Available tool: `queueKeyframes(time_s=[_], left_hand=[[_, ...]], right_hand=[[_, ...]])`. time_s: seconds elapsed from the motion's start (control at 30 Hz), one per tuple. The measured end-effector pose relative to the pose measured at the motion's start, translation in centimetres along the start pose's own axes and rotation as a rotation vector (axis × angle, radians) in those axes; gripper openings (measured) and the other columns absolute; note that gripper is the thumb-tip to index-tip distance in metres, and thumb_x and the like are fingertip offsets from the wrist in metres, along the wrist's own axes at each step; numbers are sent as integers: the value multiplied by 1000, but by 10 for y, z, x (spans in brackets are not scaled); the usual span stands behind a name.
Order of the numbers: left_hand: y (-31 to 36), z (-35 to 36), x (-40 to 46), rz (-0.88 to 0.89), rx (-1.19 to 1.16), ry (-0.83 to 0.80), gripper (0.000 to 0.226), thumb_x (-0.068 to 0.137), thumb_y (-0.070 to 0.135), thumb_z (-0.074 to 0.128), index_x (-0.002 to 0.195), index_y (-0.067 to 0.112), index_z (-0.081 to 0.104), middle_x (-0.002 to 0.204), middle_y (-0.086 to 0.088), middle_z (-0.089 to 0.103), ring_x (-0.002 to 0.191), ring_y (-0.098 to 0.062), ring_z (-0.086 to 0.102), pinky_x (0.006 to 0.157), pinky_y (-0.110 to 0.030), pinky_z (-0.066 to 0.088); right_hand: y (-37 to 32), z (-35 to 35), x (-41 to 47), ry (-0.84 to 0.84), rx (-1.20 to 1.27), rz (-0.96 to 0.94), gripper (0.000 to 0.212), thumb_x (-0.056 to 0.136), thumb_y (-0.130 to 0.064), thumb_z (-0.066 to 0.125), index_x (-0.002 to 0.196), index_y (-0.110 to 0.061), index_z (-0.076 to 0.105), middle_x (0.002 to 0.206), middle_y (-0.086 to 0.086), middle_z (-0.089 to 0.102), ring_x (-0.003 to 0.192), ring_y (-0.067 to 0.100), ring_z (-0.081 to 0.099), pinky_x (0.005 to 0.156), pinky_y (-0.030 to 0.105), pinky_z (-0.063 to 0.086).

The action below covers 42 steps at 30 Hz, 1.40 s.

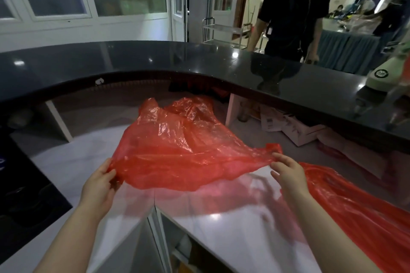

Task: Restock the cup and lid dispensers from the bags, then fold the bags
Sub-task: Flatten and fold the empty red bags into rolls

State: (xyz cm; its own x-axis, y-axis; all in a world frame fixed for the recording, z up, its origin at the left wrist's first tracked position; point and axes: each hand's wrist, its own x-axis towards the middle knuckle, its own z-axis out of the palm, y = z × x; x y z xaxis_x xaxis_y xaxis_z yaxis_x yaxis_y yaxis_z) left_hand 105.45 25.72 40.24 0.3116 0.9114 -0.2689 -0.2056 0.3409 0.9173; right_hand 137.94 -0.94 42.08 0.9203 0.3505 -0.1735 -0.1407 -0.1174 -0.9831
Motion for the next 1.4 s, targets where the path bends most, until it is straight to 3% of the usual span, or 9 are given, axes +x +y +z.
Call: queueKeyframes(time_s=[0.13,0.23,0.47,0.53,0.63,0.73,0.9,1.13,1.4], left_hand=[[0,-3,-8,-26,76,-128,34,96,2,45,108,30,63,74,9,66,63,-6,54,64,-24,38],[-1,-7,-8,-40,117,-158,45,92,-6,43,104,32,63,64,7,59,54,-6,46,57,-23,38],[7,-18,-7,-94,78,-74,74,72,-18,24,125,21,58,87,-4,55,41,-6,34,36,-14,30],[9,-17,-6,-104,94,-52,74,70,-19,22,128,14,56,93,-6,58,35,-5,32,33,-13,28],[12,-18,-4,-117,82,-18,72,72,-17,21,131,8,53,86,-8,54,32,-4,30,32,-13,26],[12,-16,-1,-151,70,-37,72,71,-16,22,132,7,51,75,-5,44,33,-3,28,34,-13,24],[3,0,-1,-210,52,-29,72,70,-13,22,135,6,47,69,-1,33,31,-4,28,34,-12,23],[2,-10,-1,-163,79,-2,45,91,-7,36,130,9,54,66,-3,39,38,-6,35,35,-14,28],[1,-27,3,-125,241,25,44,98,1,38,136,21,48,82,-4,59,69,-17,51,58,-28,30]], right_hand=[[-3,5,-1,-33,182,51,36,87,11,44,107,-17,54,80,14,70,70,26,66,69,33,52],[0,13,0,-105,165,67,50,85,18,41,110,-22,58,81,9,72,71,23,67,62,28,50],[1,15,17,57,241,57,61,81,21,38,132,-8,55,83,2,57,75,18,53,68,26,47],[-3,8,21,95,415,50,62,83,20,38,139,-4,46,93,6,60,72,15,57,67,22,50],[-7,-10,33,151,519,22,59,89,19,34,143,-3,39,138,14,47,112,23,55,94,31,47],[-4,-21,39,131,311,10,58,88,23,34,138,-3,45,136,10,46,126,31,49,91,32,48],[19,-6,24,-60,98,43,70,83,24,49,139,-16,43,127,4,48,95,25,63,58,24,53],[21,-3,38,67,-389,-89,56,82,9,55,131,-17,51,132,10,54,65,15,58,45,20,40],[11,7,80,-117,-684,-152,82,76,2,74,147,-12,35,132,17,55,98,27,60,74,27,44]])
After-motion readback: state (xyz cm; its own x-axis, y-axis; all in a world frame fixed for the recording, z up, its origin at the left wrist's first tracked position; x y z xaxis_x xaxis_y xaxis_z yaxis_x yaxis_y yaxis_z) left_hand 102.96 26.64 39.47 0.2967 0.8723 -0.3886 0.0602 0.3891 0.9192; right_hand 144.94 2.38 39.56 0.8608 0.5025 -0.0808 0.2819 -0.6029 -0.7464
